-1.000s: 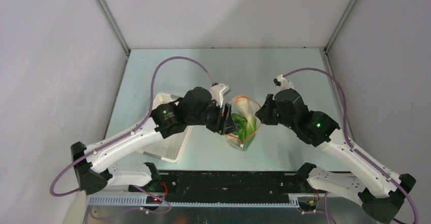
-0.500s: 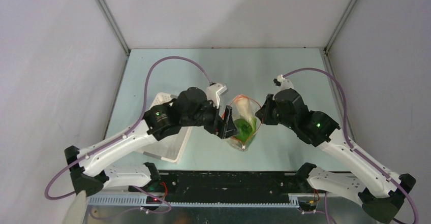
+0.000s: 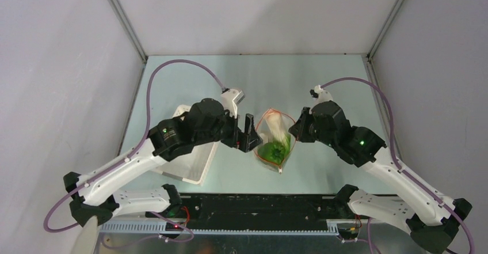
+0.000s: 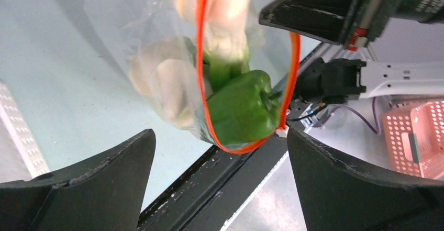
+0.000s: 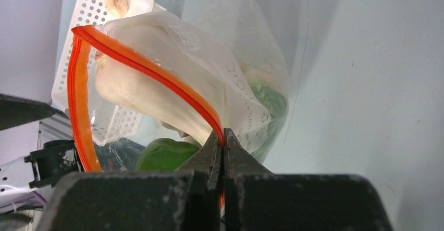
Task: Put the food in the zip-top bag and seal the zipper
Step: Place the fake vegetable in the zipper food storage bag.
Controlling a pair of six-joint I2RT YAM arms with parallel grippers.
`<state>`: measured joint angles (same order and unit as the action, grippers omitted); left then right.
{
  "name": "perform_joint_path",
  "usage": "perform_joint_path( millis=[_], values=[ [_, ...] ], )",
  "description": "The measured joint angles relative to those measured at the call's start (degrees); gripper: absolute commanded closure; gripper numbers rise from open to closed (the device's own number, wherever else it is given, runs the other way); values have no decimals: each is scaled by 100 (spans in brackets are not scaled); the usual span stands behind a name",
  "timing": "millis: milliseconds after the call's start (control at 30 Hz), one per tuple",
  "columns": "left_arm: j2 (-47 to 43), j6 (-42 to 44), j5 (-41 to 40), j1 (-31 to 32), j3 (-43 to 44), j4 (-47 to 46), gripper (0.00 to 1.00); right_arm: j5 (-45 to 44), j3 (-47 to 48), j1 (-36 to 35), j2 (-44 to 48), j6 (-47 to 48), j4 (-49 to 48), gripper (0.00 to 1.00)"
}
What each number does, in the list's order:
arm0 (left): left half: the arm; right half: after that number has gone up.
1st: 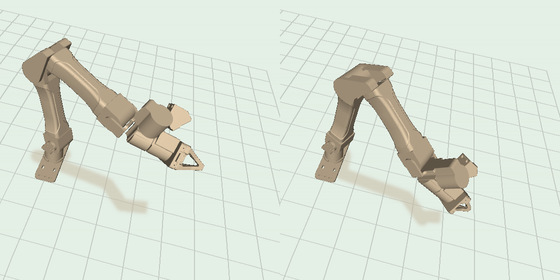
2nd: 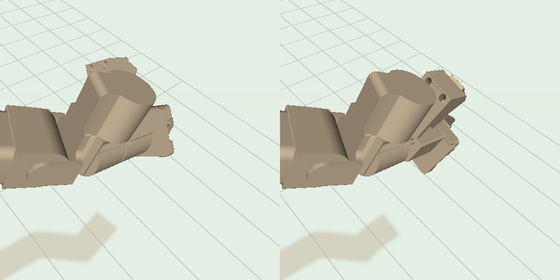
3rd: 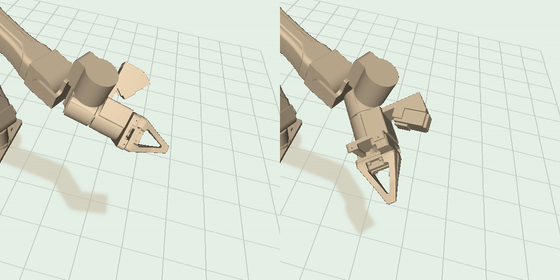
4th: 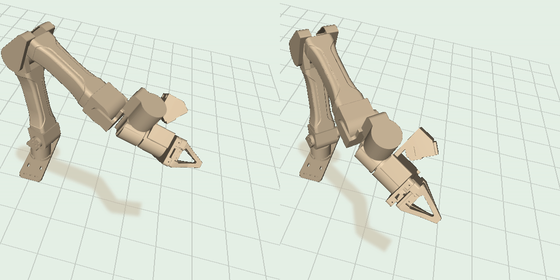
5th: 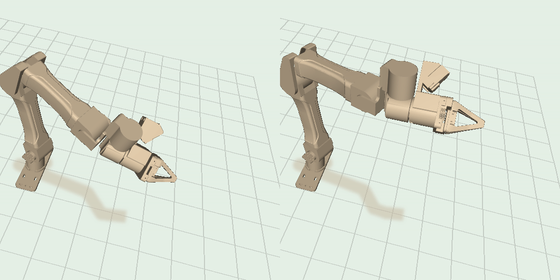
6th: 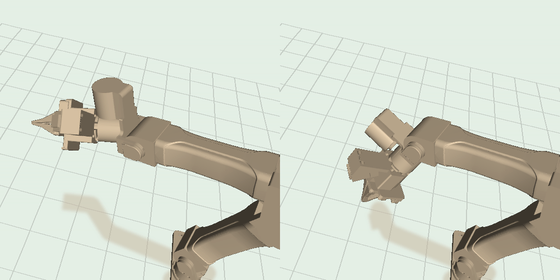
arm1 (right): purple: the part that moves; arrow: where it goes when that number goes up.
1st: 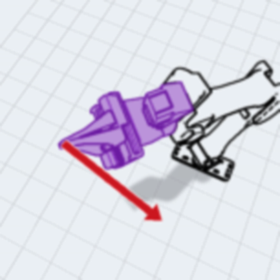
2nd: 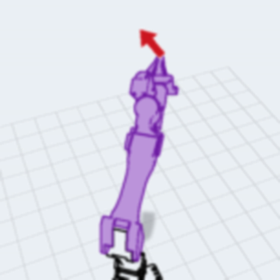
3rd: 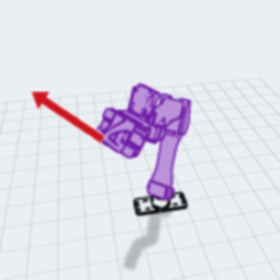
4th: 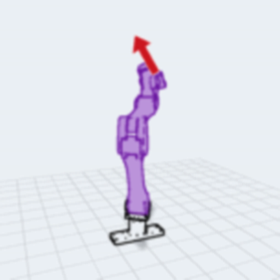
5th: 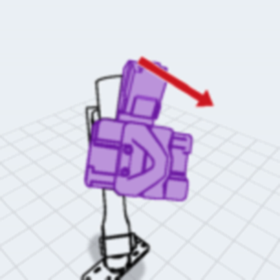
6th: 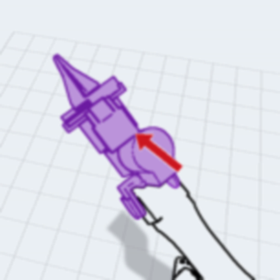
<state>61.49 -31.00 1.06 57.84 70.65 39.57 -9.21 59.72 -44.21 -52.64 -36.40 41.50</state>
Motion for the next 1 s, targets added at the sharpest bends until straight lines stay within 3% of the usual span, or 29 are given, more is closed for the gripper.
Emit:
perform_joint_path(
  millis=[67,200,400,467,533,833,1000],
  values=[
    [48,-46,-195,0,55,96,2,72,0,0,26,-2,0,100],
    [424,-111,-457,0,297,210,16,195,0,0,72,0,-4,100],
    [1088,-212,-553,2,479,317,62,393,0,7,85,-2,-20,100],
    [1196,-199,-595,2,481,396,88,417,2,9,85,0,-17,100],
    [1239,-232,-651,2,481,481,98,417,26,24,85,7,-2,100],
    [1211,-151,-1473,7,966,960,100,470,872,157,-74,570,553,100],
    [1169,-144,-1709,-72,1248,984,100,929,1449,260,-153,1067,979,100]
  ],
)
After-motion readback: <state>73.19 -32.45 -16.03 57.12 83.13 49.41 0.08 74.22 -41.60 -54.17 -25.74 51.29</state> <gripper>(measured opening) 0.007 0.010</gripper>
